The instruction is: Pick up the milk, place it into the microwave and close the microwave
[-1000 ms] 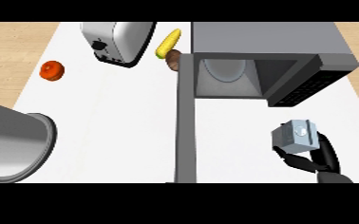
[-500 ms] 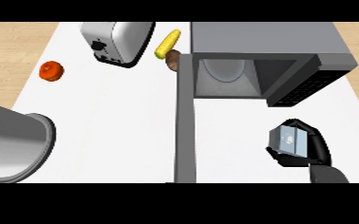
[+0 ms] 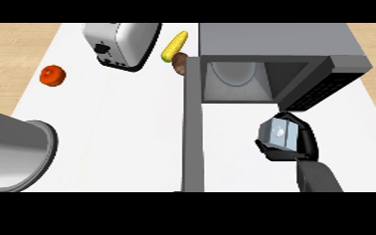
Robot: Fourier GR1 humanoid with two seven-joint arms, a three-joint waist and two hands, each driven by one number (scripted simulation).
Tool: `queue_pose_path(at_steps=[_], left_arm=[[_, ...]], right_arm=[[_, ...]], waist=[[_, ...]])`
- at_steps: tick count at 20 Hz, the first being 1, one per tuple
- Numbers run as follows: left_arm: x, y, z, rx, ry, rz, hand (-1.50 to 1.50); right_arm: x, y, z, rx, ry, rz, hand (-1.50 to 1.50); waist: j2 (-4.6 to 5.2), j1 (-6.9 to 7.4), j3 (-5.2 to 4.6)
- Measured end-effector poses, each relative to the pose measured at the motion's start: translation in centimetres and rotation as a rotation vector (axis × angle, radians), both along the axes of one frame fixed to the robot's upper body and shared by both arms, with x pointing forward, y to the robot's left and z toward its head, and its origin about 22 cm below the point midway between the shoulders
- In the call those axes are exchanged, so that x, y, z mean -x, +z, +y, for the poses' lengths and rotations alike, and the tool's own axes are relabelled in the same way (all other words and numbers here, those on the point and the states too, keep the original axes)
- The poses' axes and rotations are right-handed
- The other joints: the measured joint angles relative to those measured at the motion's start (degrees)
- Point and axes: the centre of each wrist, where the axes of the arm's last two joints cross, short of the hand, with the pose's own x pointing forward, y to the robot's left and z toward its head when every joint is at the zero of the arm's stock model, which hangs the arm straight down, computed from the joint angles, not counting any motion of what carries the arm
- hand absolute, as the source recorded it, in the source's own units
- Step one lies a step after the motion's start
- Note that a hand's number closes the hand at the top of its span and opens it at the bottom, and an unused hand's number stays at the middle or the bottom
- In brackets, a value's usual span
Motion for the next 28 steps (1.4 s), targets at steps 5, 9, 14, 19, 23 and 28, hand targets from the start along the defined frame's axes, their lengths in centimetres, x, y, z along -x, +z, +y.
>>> queue_pose_path(at_steps=[5, 9, 14, 19, 23, 28], left_arm=[[-0.2, 0.1, 0.1, 0.002, 0.009, 0.003, -1.50], [0.1, 0.0, 0.6, 0.005, 0.016, 0.007, -1.50], [0.4, -0.6, 1.6, 0.005, 0.010, 0.013, -1.50], [0.3, -0.7, 1.2, 0.011, 0.003, 0.015, -1.50], [0.2, -0.9, 1.7, 0.005, 0.014, 0.018, -1.50], [-0.1, -1.0, 1.7, 0.005, 0.012, 0.019, -1.50]], right_arm=[[-0.6, 2.2, 3.0, -0.041, 0.057, -0.037, 1.50], [-1.2, 4.7, 5.1, -0.015, 0.050, -0.057, 1.50], [-2.7, 7.4, 8.0, 0.016, 0.018, -0.072, 1.50], [-5.2, 10.2, 10.5, 0.059, -0.016, -0.074, 1.50], [-8.3, 12.3, 11.7, 0.144, -0.047, -0.073, 1.50], [-11.4, 13.3, 12.0, 0.250, -0.080, -0.048, 1.50]], waist=[[-0.11, -0.38, -0.02], [-0.09, -0.25, -0.02], [0.00, 0.05, 0.00], [0.05, 0.24, 0.02], [0.18, 0.56, 0.03], [0.44, 0.90, 0.25]])
